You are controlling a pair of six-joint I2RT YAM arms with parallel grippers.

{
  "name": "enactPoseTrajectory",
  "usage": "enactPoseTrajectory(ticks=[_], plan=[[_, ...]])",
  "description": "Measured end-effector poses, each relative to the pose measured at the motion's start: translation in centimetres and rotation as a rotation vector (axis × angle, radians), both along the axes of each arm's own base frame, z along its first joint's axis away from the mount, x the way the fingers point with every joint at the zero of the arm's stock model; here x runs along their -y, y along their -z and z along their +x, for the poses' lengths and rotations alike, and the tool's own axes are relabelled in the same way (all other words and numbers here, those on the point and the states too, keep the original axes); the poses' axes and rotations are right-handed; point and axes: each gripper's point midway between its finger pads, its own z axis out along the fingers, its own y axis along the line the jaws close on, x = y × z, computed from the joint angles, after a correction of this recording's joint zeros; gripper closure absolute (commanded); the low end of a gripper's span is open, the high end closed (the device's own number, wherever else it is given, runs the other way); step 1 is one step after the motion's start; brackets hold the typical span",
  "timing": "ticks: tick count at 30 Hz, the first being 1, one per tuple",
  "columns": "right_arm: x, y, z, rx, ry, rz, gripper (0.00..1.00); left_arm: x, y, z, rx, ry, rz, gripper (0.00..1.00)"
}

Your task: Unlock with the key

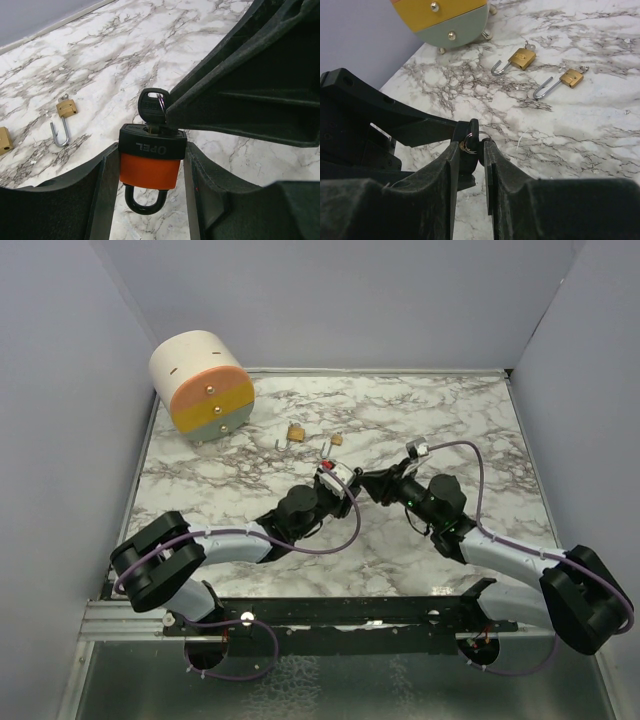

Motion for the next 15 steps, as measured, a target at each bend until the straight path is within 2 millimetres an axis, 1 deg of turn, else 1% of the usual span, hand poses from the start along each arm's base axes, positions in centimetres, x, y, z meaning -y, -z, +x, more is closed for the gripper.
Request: enactPoseTrajectory(ticks=[3,8,11,15], plan=[[-0.1,-0.3,0.1,-0.003,0.000,0.001,0.71,-0.3,0.3,-0.2,-0.005,-0.001,-0.003,1.00],[-0.3,-2.2,0.5,0.025,0.000,0.019,0.65,-0.6,1.1,-0.7,-0.022,0.009,0.001,1.00],[-0.4,-3.1,0.7,0.039,0.001,0.028,0.63,-0.6,1.5,-0.9,-0.032,0.018,0.006,1.00],[-0.8,-3.5,0.9,0.034,-0.014,0.029,0.62,-0.6,1.1,-1.2,-0.028,0.031,-0.003,1.00]])
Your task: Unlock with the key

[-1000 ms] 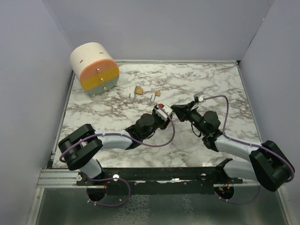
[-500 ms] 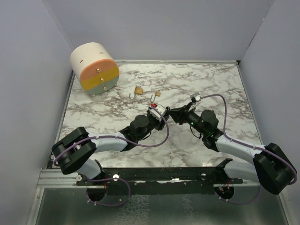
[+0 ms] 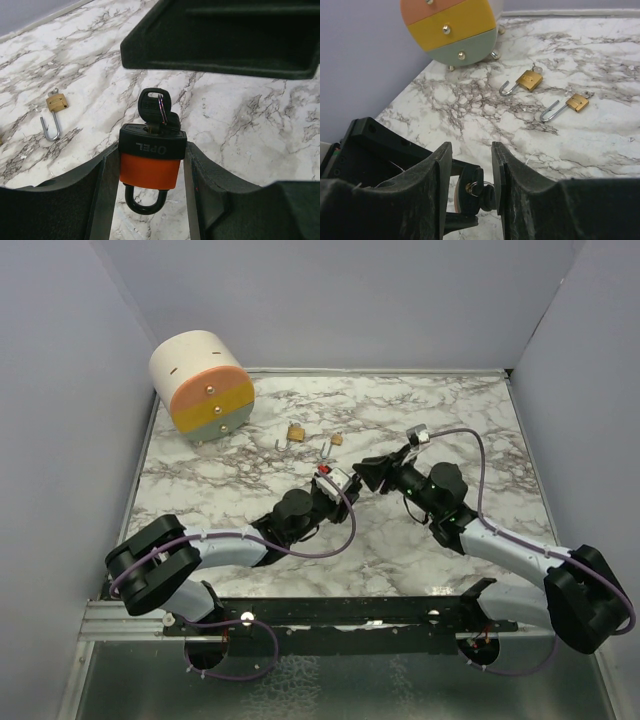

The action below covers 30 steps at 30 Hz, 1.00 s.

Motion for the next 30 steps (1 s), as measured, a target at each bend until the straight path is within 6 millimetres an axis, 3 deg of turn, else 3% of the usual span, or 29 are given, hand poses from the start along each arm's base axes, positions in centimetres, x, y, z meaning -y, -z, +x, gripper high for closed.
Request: enactPoseTrajectory(ticks=[9,23,30], plan=[[-1.2,2.3,0.0,-0.125,-0.079,0.012,0.65,0.1,-1.8,-0.3,0.026,0.014,-0.038,1.00],[-1.8,2.1,-0.3,-0.160,-0.119,0.045,0.99,-0.1,-1.3,-0.4,0.016,0.015,-0.022,1.00],[-1.8,2.6,-0.2,-0.173,-0.117,0.042,0.97,-0.1,-1.0,-0.4,0.007,0.015,-0.012,1.00]])
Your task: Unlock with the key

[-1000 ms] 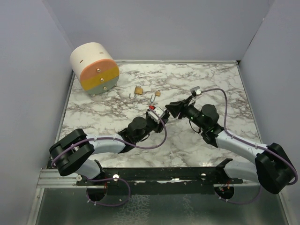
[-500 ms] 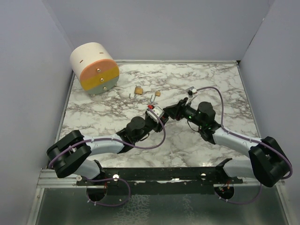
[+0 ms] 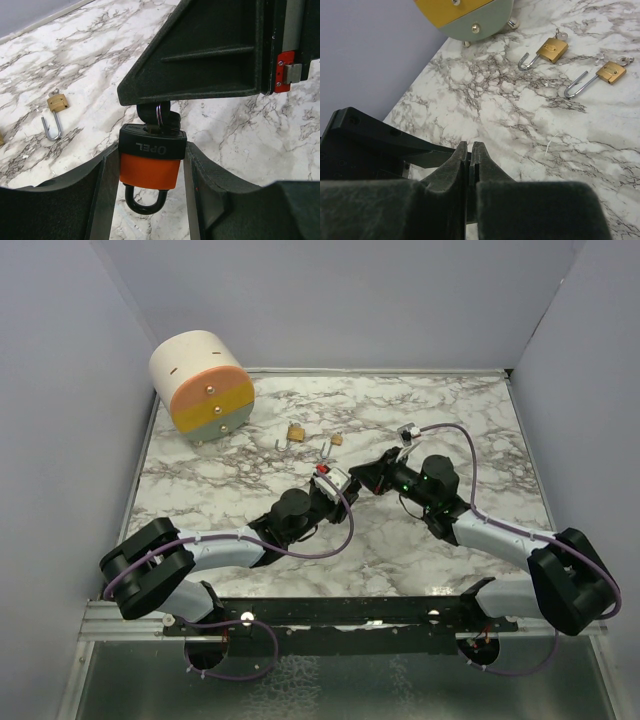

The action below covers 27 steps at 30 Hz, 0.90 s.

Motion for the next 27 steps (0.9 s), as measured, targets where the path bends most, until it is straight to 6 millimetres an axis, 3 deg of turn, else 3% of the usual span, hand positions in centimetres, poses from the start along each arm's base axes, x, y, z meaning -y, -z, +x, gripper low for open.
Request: enactPoseTrajectory(ticks=[18,27], plan=[[-0.1,0.4,0.3,-0.021,-0.001,-0.013,0.99,-0.1,0.2,0.4,-0.010,-0.019,0.014,1.00],[-0.2,1.6,3.4,-0.110,0.068,-0.043,0.99,0.1,1.0,2.9,-0.098,-0.139,0.097,1.00]])
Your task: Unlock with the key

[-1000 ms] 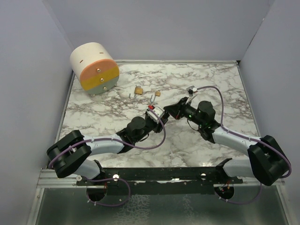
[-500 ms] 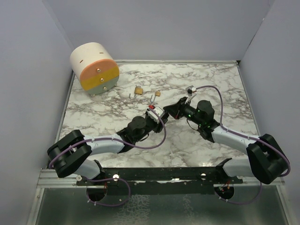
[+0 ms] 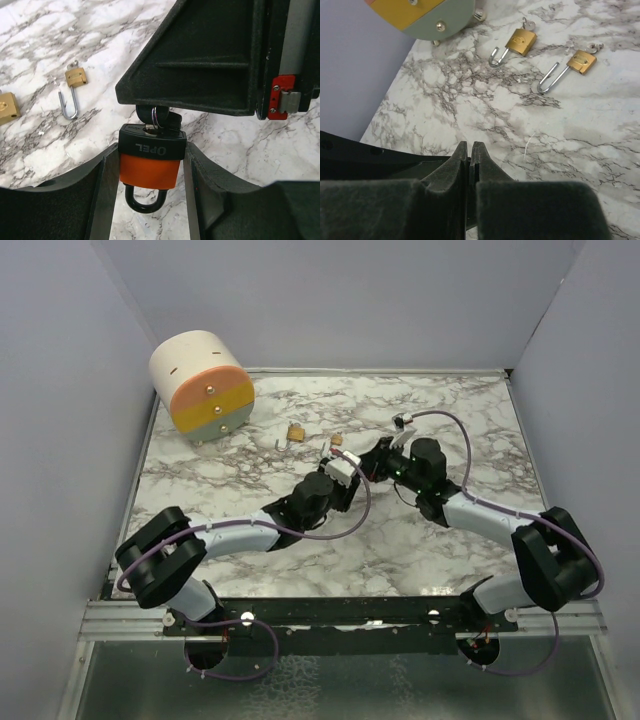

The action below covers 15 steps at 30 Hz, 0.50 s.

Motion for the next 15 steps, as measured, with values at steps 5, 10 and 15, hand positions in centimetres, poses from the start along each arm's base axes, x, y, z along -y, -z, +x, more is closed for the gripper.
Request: enactPoseTrajectory(ticks=[5,10,15], plan=[[-0.2,2.3,0.8,-0.110,0.023,-0.017,0.99,-0.4,1.7,0.5,-0.066,-0.055,0.062,1.00],[-0.7,3.0,1.5,-0.179,0.032,-0.024,0.99,-0.9,2.1,1.1,-0.107,-0.119,0.101,1.00],[-1.0,3.6,2.2,-0.220,0.042,-0.036,0.99,-1.1,2.7,1.6,-0.131,-0.166,0.130,1.00]])
